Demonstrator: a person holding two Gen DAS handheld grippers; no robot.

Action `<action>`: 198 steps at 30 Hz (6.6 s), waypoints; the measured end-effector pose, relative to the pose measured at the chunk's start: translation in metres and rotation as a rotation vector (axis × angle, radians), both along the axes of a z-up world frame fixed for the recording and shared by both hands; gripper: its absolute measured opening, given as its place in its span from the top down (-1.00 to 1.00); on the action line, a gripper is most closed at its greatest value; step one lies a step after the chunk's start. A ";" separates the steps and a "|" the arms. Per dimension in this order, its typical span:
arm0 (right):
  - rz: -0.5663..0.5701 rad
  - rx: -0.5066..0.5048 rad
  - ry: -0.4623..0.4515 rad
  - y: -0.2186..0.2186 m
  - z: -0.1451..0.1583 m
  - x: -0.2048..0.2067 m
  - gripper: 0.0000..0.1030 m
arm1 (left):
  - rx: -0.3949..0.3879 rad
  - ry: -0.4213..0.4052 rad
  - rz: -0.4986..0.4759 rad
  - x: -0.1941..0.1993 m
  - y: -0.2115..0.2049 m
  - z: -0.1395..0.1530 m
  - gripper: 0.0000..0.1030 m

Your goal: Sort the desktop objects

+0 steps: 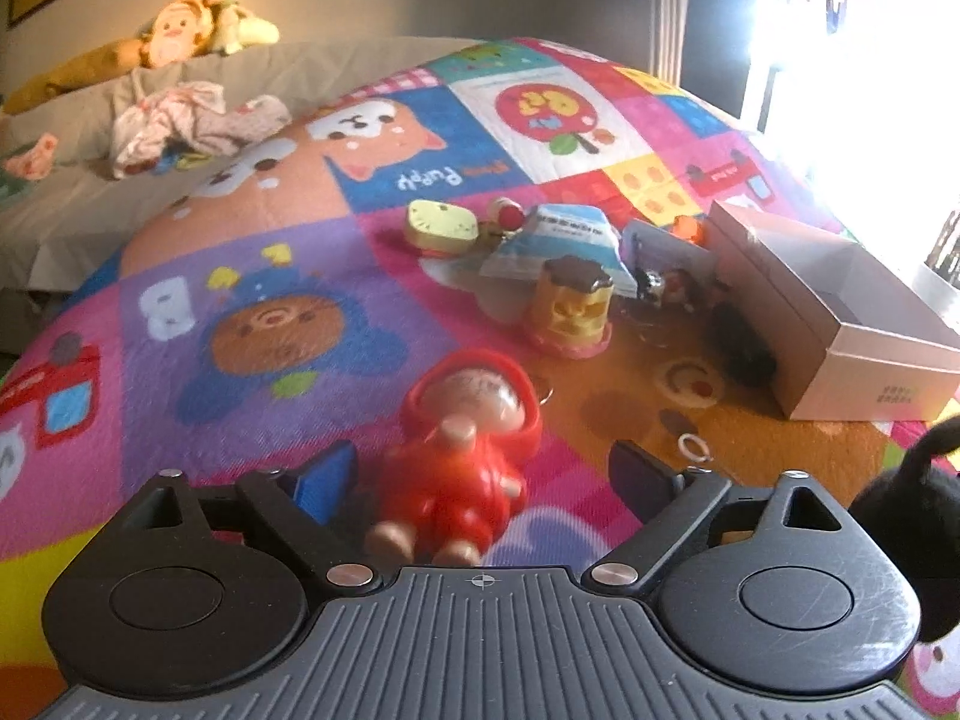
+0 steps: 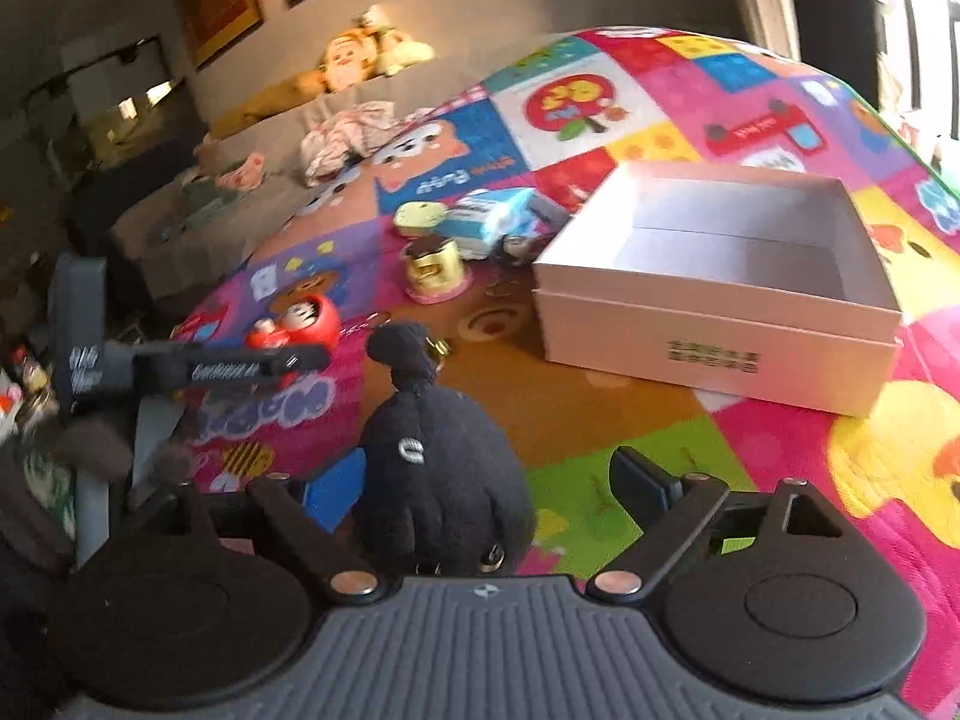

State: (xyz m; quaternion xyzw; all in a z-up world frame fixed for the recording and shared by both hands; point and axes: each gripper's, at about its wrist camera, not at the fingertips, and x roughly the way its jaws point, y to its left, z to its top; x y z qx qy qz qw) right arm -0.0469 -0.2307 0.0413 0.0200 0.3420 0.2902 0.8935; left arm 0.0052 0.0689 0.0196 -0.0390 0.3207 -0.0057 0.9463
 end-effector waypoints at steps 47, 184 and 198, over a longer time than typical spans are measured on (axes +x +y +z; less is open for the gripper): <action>-0.317 -0.080 -0.243 -0.126 0.105 0.031 -0.25 | -0.033 -0.109 -0.404 0.063 -0.177 0.051 -0.65; -0.032 -0.092 -0.033 0.025 -0.024 0.030 -0.62 | 0.025 0.038 -0.126 0.004 -0.032 -0.008 -0.56; 0.069 -0.165 0.008 0.081 -0.028 0.058 0.06 | -0.072 0.048 -0.161 -0.010 -0.021 -0.004 -0.69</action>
